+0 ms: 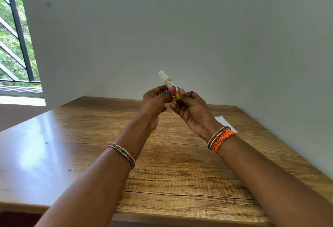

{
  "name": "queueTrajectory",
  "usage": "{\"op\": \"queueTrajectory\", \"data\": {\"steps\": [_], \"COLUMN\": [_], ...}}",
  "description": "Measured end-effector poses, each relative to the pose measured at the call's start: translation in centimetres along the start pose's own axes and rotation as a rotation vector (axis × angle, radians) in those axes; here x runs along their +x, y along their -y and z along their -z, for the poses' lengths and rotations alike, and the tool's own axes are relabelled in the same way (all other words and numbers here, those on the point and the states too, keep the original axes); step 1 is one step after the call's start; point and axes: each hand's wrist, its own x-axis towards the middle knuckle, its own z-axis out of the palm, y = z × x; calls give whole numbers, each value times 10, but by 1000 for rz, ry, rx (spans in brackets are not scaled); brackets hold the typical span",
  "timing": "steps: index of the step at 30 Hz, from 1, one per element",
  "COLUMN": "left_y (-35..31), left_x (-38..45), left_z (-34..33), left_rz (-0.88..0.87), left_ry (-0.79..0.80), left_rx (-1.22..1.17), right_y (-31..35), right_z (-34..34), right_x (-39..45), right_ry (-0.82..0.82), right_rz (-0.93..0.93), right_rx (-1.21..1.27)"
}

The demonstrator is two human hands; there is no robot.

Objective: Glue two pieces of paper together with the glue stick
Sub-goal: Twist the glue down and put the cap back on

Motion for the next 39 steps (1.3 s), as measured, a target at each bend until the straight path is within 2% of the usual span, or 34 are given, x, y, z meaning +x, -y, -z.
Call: {"op": "queueTrajectory", "data": {"steps": [3, 9, 12, 16, 20, 27, 30, 39], "left_y": [-2, 0, 1, 0, 0, 0, -1, -2], "left_x": [-2, -1, 0, 2, 3, 0, -1, 2], "left_z": [-1, -2, -1, -1, -1, -1, -1, 0], "left_rz": [-8, -4, 8, -4, -1, -14, -6, 14], "left_ry": [-72, -67, 7, 141, 167, -42, -75, 120], "left_rx": [14, 10, 3, -64, -109, 17, 27, -99], "right_y": [1, 0, 1, 5, 4, 5, 3, 9], "right_z": [-2, -2, -4, -2, -3, -3, -4, 1], "right_x": [-1, -2, -4, -6, -5, -4, -4, -3], "right_ry": [1, -32, -26, -24, -20, -26, -65, -32], "right_rz": [49, 20, -70, -110, -102, 102, 155, -40], "right_rx": [-44, -14, 59, 35, 46, -175, -268, -90]}}
